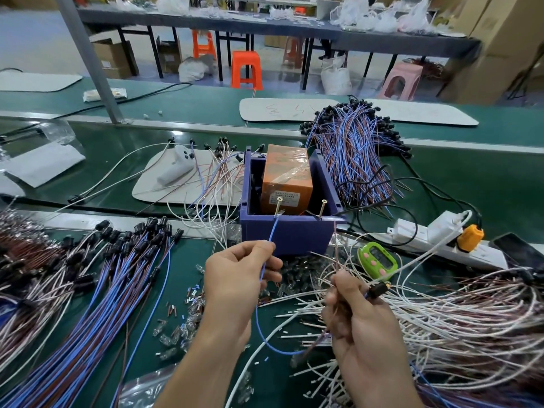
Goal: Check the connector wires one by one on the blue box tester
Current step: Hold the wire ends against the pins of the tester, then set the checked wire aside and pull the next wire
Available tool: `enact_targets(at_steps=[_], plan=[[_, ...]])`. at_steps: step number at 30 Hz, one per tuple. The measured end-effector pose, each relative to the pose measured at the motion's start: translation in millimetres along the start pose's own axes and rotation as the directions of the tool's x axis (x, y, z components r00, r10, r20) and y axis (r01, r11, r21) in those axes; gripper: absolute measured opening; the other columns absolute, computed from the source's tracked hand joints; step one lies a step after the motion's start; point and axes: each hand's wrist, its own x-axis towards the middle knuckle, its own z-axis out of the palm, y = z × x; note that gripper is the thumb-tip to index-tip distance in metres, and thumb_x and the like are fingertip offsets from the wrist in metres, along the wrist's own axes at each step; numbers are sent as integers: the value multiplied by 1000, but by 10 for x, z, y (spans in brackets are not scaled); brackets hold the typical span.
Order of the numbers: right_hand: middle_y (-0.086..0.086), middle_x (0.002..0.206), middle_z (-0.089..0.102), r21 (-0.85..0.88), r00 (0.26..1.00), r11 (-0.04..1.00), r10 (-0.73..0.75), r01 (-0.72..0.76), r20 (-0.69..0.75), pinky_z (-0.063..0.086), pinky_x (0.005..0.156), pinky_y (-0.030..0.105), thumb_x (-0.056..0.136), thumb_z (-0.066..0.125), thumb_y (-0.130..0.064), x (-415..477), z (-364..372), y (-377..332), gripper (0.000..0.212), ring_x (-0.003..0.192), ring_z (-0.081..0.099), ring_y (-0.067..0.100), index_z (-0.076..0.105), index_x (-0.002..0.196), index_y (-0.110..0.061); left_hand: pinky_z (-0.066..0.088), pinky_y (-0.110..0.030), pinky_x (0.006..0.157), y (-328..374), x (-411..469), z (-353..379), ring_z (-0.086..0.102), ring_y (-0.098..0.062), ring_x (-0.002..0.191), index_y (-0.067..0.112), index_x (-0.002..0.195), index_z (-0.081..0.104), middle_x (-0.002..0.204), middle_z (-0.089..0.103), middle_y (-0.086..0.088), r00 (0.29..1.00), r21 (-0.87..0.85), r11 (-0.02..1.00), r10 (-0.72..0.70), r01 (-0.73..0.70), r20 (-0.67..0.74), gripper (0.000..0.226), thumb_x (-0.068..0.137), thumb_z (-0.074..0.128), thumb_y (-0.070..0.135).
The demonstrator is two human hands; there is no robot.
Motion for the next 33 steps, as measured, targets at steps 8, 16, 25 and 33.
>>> enact_targets(at_steps=[8,16,25,33], plan=[[8,50,51,-209,979,977,5,38,203,27,35,16,66,74,-20,-155,27,2,13,38,37,9,68,69,-8,53,-12,66,11,-263,47,73,-5,72,23,74,84,80,80,-3,945,79,995,27,-56,326,21,87,77,7],[-1,49,41,-373,974,920,-40,123,222,23,40,22,86,74,-4,-303,-62,-67,22,41,27,10,68,66,-13,42,-12,51,-7,-371,-42,51,-4,49,22,74,83,57,65,5,879,205,964,51,-167,474,20,89,76,10],[18,70,58,-50,994,994,-95,97,56,34,43,24,93,51,-1,-633,-889,-524,25,53,40,18,74,103,3,42,-28,57,-162,-477,109,49,-12,54,30,71,82,58,64,1,915,291,939,58,-186,398,20,87,78,18],[19,75,71,-390,903,878,-376,277,-206,53,52,26,109,43,-18,-801,-1814,-855,40,60,66,26,72,93,4,42,-26,54,-452,-800,241,51,-1,45,47,69,78,56,69,9,815,658,641,-85,-395,573,13,78,83,39]])
